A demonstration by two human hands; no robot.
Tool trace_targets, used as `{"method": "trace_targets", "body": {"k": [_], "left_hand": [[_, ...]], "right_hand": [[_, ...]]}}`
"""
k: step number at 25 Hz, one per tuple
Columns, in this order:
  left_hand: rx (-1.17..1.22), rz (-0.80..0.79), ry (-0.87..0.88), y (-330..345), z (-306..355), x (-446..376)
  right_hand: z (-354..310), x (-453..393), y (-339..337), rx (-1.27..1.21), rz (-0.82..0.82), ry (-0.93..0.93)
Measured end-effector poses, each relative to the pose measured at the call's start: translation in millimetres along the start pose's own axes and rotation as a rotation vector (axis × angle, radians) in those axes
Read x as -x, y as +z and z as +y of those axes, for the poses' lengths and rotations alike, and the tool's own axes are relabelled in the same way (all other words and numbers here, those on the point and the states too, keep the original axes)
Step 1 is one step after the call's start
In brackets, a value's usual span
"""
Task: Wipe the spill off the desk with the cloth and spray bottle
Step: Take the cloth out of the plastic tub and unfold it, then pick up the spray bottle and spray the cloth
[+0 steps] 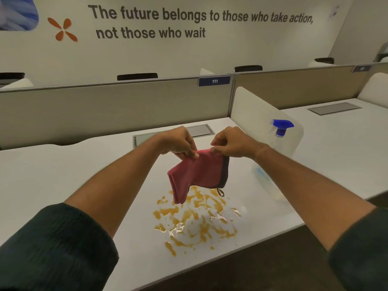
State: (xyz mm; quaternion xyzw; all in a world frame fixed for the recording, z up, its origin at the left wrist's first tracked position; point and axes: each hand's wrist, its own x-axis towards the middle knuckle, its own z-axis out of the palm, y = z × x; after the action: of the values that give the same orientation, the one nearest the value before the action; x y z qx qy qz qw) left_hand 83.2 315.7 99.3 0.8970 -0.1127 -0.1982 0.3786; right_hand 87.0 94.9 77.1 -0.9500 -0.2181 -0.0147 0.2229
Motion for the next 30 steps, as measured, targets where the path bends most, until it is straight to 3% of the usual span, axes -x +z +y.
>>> {"method": "trace_targets", "body": {"k": [4,9,15,25,30], "left_hand": [[-0.002,-0.003,0.017,18,6,-15],[0.006,0.069,0.025,37,23,-36],[0.035,0.149,0.019,59,50,-65],[0.038,0.243,-0.073,83,84,-116],[0.051,0.269,-0.122,89,89,-132]], "right_hand": [[22,31,14,0.033,0.247,0.088],[49,62,25,0.223,0.422,0.182],[93,79,22,0.233,0.604,0.297],[191,66,-7,0.047,0.658,0.391],[232,46,-17,-0.266,0.604,0.494]]}}
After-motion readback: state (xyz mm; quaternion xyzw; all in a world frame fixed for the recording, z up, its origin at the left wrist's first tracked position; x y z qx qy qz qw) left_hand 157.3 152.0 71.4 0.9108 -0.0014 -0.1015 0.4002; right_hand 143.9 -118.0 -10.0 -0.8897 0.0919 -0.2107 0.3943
